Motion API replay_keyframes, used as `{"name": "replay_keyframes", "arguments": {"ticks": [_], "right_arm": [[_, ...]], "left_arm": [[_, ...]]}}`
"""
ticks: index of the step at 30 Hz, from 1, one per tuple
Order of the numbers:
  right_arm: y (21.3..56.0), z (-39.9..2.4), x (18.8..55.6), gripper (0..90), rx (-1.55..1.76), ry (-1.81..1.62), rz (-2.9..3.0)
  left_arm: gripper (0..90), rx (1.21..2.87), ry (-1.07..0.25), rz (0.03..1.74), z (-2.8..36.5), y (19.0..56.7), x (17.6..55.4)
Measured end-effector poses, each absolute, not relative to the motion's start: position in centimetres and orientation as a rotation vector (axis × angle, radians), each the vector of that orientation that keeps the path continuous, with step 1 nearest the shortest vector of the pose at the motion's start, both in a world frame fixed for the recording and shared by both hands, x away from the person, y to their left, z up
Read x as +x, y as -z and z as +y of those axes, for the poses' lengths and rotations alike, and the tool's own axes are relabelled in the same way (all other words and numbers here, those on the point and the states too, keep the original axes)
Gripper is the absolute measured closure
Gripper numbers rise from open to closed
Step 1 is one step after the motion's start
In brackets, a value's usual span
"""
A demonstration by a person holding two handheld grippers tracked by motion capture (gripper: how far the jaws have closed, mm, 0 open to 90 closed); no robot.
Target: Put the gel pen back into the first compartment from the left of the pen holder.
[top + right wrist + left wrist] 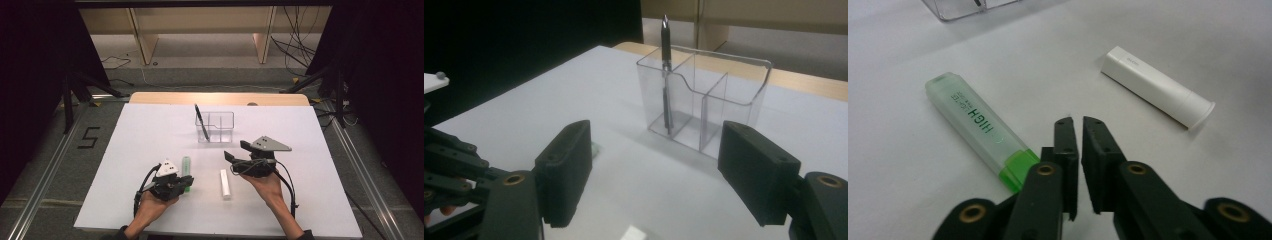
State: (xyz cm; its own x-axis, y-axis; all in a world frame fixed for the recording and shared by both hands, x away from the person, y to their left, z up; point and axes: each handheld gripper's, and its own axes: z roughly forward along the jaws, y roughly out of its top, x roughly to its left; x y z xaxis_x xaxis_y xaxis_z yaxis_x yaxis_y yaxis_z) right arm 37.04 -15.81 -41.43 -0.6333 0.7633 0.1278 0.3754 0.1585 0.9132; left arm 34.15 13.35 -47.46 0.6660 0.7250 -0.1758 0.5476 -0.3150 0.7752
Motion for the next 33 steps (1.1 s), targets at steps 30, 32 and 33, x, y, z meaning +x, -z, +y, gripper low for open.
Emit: {"name": "replay_keyframes", "arguments": {"ticks": [30,32,33], "right_arm": [[43.8,-19.0,32.2,28.4,1.075,-1.44,2.088],[43.9,-19.3,32.1,28.4,1.077,-1.435,2.085],[43.9,-19.4,32.0,28.4,1.087,-1.435,2.082]], "left_arm": [[89.4,2.164,-0.233,1.028,13.8,48.8,35.0],[89.3,2.168,-0.235,1.042,14.3,48.8,35.1],[89.3,2.163,-0.242,1.05,14.5,48.8,35.1]]}}
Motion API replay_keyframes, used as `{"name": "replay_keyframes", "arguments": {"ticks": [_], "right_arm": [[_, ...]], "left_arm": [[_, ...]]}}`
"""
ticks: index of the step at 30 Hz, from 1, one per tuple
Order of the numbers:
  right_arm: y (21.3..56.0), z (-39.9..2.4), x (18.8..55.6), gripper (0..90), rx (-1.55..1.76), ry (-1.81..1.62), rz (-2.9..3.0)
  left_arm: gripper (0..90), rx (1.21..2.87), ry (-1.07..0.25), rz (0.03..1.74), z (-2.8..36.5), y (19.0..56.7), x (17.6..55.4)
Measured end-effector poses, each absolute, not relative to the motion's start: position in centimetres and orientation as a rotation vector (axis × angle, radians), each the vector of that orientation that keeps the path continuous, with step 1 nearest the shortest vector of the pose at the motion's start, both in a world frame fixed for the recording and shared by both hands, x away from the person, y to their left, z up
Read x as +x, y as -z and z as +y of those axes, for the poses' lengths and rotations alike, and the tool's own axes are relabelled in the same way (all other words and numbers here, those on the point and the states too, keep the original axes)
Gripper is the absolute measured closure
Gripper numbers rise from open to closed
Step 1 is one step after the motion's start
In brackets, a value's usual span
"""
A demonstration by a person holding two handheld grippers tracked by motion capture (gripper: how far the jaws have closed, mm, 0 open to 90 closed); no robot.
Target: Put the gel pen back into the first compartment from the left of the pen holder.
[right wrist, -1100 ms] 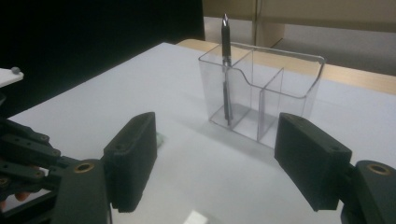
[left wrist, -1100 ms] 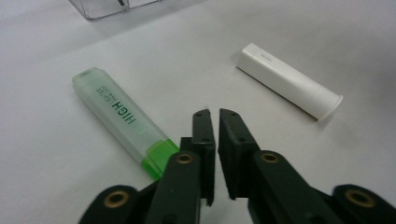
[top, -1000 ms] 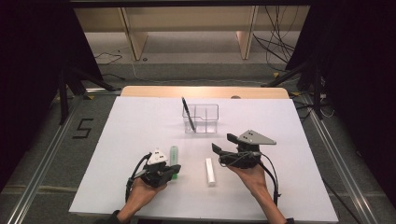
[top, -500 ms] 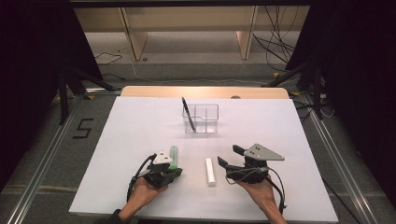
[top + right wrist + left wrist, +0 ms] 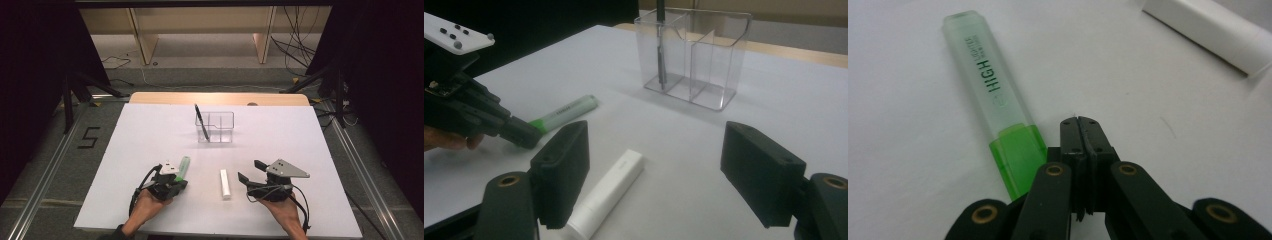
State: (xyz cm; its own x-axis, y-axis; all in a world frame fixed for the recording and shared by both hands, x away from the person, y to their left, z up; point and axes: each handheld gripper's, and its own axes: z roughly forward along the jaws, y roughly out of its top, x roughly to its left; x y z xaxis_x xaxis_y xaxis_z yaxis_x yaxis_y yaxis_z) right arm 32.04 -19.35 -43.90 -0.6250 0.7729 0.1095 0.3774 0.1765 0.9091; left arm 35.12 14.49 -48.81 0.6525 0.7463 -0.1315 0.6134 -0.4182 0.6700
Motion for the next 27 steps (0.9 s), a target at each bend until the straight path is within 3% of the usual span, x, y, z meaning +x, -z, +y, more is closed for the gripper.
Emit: {"name": "replay_keyframes", "arguments": {"ticks": [27], "right_arm": [[44.6,-21.1,31.0,28.6,1.14,-1.413,2.057]], "left_arm": [[89.2,2.168,-0.244,1.077,16.8,48.3,35.8]]}}
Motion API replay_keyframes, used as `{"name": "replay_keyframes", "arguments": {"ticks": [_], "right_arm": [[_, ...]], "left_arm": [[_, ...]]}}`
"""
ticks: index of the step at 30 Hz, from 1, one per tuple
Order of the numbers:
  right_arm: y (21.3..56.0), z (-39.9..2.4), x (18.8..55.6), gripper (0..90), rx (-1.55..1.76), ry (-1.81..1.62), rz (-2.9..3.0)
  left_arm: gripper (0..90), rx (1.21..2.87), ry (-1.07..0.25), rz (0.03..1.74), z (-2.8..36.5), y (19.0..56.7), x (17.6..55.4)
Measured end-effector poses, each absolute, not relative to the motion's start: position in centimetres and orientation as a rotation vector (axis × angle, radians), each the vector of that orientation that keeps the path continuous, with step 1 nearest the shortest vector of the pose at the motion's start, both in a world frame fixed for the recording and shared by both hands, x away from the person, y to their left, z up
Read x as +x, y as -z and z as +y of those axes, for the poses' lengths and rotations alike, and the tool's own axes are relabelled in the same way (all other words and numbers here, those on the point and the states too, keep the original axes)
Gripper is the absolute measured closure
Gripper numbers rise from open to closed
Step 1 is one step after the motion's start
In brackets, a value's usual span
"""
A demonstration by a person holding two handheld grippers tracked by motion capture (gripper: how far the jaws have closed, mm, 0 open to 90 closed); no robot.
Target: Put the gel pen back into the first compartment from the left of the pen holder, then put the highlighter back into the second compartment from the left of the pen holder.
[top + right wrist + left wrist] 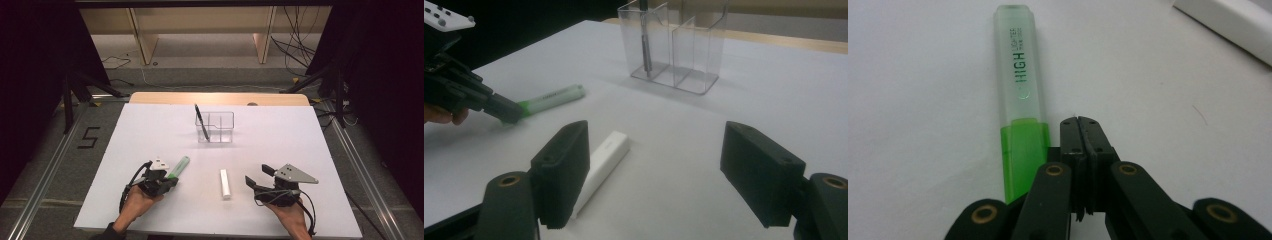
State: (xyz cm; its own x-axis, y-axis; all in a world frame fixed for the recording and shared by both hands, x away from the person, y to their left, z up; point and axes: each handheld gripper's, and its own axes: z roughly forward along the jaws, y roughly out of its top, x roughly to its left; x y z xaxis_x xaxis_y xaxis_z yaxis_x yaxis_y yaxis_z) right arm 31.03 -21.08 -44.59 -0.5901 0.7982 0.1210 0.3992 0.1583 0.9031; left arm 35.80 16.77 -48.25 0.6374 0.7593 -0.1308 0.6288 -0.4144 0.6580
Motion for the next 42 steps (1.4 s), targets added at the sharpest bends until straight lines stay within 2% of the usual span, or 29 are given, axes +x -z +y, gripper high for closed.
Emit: {"name": "replay_keyframes", "arguments": {"ticks": [4,8,18,24,31,42], "right_arm": [[44.7,-21.1,30.9,28.6,1.141,-1.412,2.061],[44.8,-21.1,30.9,28.6,1.144,-1.413,2.063],[45.0,-21.2,30.7,28.6,1.15,-1.415,2.068],[45.0,-21.4,30.5,28.5,1.151,-1.423,2.065],[45.0,-21.4,30.3,28.1,1.143,-1.426,2.064],[45.0,-21.6,30.2,28.1,1.144,-1.421,2.061]], "left_arm": [[87.9,2.153,-0.219,1.056,16.8,47.8,35.8],[79.5,2.135,-0.221,1.04,16.6,47.3,35.7],[42.7,2.099,-0.285,1.099,16.6,46.4,36.5],[26.6,2.123,-0.273,1.147,16.9,46.1,37.3],[21.8,2.166,-0.243,1.19,17.3,46.5,38.2],[21.7,2.205,-0.238,1.21,17.3,46.8,39.1]]}}
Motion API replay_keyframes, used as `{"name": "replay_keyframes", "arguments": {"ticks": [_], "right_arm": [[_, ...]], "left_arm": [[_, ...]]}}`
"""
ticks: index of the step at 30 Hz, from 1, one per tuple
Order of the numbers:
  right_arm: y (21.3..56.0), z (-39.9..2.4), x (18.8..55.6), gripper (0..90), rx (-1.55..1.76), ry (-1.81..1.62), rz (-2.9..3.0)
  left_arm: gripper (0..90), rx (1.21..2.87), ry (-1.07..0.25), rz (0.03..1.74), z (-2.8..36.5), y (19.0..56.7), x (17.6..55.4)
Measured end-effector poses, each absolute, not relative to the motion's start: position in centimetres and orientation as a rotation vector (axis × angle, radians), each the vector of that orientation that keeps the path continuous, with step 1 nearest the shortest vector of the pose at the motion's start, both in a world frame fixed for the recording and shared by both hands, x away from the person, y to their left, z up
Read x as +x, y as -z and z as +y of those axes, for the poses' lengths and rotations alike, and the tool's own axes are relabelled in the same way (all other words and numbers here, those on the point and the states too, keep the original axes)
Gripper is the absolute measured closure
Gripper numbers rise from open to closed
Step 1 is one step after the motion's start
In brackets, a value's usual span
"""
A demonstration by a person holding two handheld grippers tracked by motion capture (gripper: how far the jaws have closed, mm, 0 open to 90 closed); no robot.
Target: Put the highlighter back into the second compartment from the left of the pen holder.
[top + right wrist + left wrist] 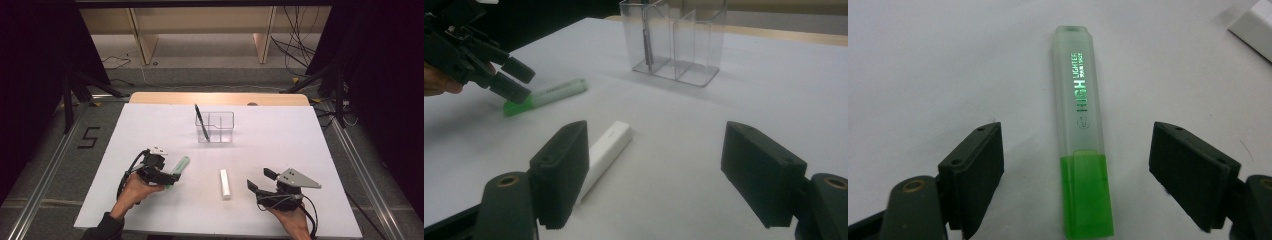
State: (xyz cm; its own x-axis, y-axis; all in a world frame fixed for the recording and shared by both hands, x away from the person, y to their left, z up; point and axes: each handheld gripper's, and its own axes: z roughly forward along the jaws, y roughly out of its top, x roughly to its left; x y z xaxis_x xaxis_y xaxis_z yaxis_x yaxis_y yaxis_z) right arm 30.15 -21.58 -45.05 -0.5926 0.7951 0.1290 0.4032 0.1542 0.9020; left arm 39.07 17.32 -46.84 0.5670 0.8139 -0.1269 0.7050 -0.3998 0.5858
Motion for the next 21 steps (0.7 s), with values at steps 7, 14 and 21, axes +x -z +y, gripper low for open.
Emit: {"name": "replay_keyframes", "arguments": {"ticks": [7,14,21], "right_arm": [[45.21,-21.78,30.29,28.0,1.15,-1.424,2.06],[45.19,-21.71,30.15,28.0,1.149,-1.42,2.063],[45.09,-21.88,30.06,28.1,1.144,-1.423,2.062]], "left_arm": [[22.9,2.242,-0.226,1.207,17.06,46.95,39.32],[31.3,2.296,-0.237,1.199,16.82,46.8,39.39],[42.1,2.331,-0.242,1.18,16.46,46.66,39.65]]}}
